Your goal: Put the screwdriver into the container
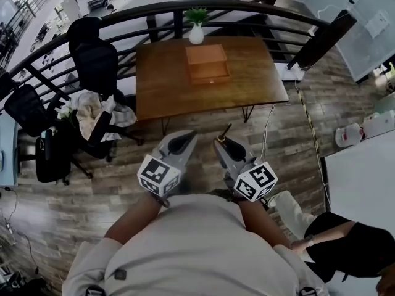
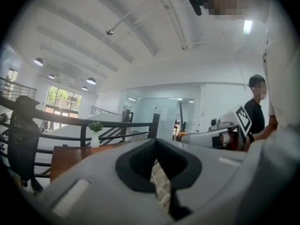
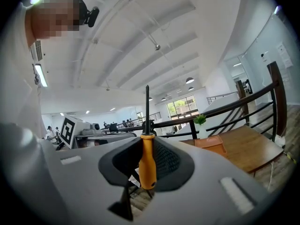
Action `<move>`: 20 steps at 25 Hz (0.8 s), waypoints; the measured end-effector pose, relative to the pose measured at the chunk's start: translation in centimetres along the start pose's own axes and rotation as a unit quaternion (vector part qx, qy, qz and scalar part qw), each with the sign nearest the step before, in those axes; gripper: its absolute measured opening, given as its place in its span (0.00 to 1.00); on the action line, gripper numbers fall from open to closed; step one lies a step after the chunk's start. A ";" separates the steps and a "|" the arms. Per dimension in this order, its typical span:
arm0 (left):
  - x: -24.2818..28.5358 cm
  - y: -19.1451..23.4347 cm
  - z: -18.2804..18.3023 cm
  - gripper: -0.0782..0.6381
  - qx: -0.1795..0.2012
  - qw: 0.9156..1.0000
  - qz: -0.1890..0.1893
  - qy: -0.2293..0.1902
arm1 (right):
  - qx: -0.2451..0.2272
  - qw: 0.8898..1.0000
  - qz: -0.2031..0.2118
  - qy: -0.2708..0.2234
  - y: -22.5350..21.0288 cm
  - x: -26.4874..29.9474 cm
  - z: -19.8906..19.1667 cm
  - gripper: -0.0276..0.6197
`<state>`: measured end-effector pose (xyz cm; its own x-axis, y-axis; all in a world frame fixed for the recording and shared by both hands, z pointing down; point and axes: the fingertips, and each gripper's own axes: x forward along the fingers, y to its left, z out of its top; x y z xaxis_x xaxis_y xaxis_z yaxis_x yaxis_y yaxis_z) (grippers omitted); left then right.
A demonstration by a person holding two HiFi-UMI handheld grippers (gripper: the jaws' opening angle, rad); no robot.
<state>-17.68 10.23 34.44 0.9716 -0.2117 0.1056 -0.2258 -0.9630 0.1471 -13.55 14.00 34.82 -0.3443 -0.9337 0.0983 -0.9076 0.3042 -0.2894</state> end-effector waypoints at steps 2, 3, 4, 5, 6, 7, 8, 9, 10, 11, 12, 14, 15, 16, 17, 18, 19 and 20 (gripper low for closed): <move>0.2 0.7 -0.1 0.11 -0.001 1.000 -0.005 0.002 | 0.000 1.000 -0.001 0.002 -0.1 0.9 -0.1 0.16; 0.5 1.0 0.0 0.11 0.000 1.000 -0.008 0.003 | 0.000 1.000 -0.002 0.002 -0.3 1.2 0.0 0.16; 0.8 1.2 0.1 0.11 0.001 1.000 -0.010 0.003 | 0.000 1.000 -0.003 0.001 -0.6 1.4 0.2 0.16; 1.3 1.4 0.2 0.11 0.002 1.000 -0.011 0.004 | -0.001 1.000 -0.003 -0.001 -1.0 1.5 0.5 0.16; 1.7 1.5 0.4 0.11 0.003 1.000 -0.011 0.003 | -0.002 1.000 -0.002 -0.003 -1.4 1.7 0.7 0.16; 2.2 1.7 0.5 0.11 0.004 1.000 -0.011 0.003 | -0.004 1.000 0.001 -0.005 -1.8 1.8 0.9 0.16; 2.7 1.7 0.7 0.11 0.005 1.000 -0.010 0.003 | -0.004 1.000 0.003 -0.005 -2.2 1.9 1.1 0.16; 3.2 1.8 0.9 0.11 0.007 1.000 -0.009 0.003 | -0.003 1.000 0.004 -0.005 -2.8 2.0 1.2 0.16; 3.7 2.0 1.0 0.11 0.008 1.000 -0.008 0.004 | -0.001 1.000 0.006 -0.004 -3.4 2.2 1.4 0.16; 4.1 2.1 1.1 0.11 0.008 1.000 -0.007 0.005 | 0.001 1.000 0.008 -0.005 -4.0 2.4 1.6 0.16; 4.6 2.2 1.1 0.11 0.008 1.000 -0.005 0.006 | 0.002 1.000 0.009 -0.005 -4.5 2.6 1.8 0.16; 5.4 2.7 1.0 0.11 0.007 1.000 0.001 0.008 | 0.000 1.000 0.015 -0.004 -5.6 3.1 2.3 0.16; 5.9 3.0 1.1 0.11 0.005 1.000 0.005 0.008 | 0.001 1.000 0.018 -0.003 -6.1 3.3 2.5 0.16; 6.4 3.3 1.2 0.11 0.003 1.000 0.009 0.007 | 0.001 1.000 0.023 -0.003 -6.5 3.6 2.7 0.16; 6.9 3.5 1.2 0.11 0.002 1.000 0.013 0.006 | 0.000 1.000 0.028 -0.002 -7.0 3.8 2.9 0.16; 7.5 3.7 1.3 0.11 0.001 1.000 0.015 0.006 | -0.002 1.000 0.031 0.000 -7.5 4.0 3.1 0.16; 8.1 3.8 1.3 0.11 0.001 1.000 0.017 0.007 | -0.003 0.999 0.033 0.002 -8.1 4.0 3.2 0.16; 8.8 3.8 1.2 0.11 0.001 1.000 0.018 0.007 | -0.002 0.999 0.033 0.004 -8.7 4.0 3.4 0.16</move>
<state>-9.93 4.52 34.71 0.9616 -0.2442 0.1250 -0.2609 -0.9549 0.1419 -6.22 7.00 34.52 -0.4054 -0.9100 0.0865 -0.8836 0.3658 -0.2924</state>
